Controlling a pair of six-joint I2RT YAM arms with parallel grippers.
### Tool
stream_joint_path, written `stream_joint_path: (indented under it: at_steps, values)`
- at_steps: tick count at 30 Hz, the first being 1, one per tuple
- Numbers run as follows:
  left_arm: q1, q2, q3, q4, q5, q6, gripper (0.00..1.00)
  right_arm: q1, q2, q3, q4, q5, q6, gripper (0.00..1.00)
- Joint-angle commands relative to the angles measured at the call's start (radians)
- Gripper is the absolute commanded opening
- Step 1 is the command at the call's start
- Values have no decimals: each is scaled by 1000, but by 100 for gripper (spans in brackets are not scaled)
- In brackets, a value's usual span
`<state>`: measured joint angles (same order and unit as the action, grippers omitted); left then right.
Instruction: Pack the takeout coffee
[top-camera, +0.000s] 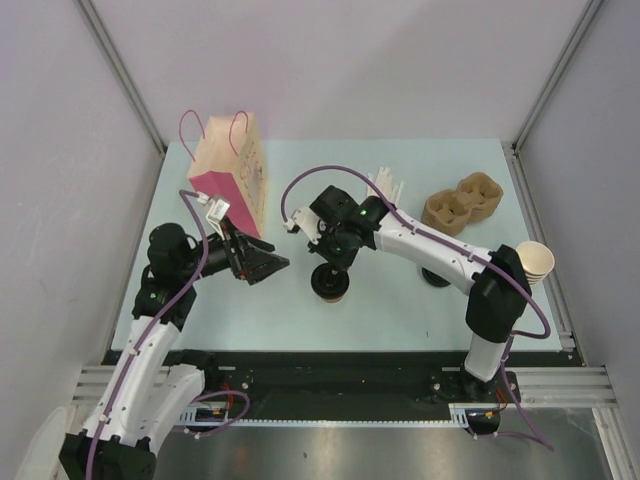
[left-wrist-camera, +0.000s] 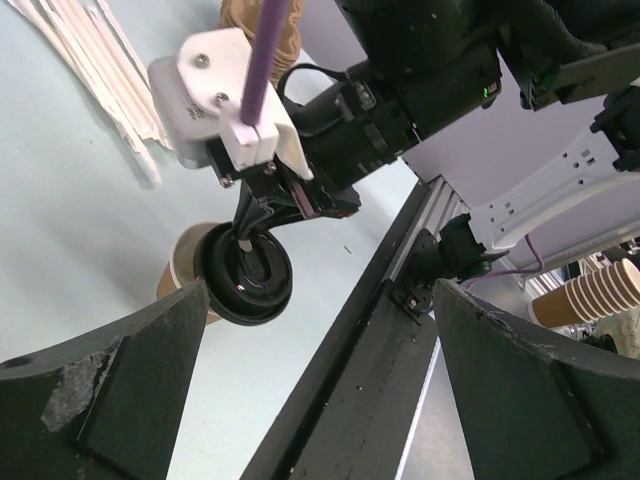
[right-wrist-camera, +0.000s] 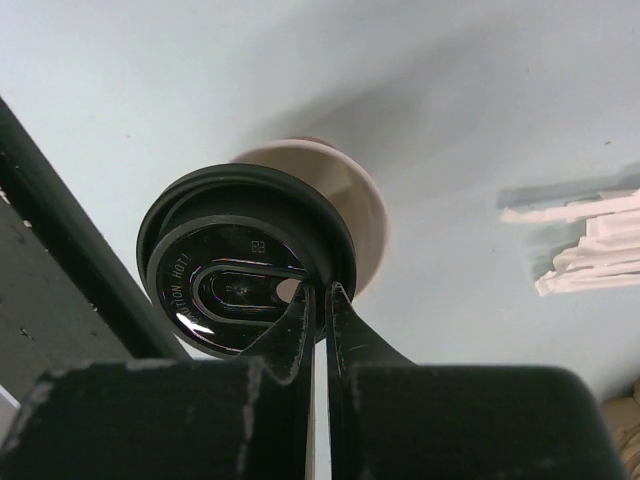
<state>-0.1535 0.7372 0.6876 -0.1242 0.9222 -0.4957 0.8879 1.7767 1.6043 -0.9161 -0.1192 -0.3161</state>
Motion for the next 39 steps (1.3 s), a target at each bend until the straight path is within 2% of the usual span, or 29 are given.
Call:
stream_joint_path:
  at_steps: [1,16,39]
  values:
    - [9,-16,-33,43,21,2,98,-1,3,33,11,44,-6,0]
    - [9,-32,-79,101,7,-50,98,-50,38,39,42,38,8,0]
    - [9,-32,-95,103,-2,-46,98,-35,70,62,22,-3,15,0]
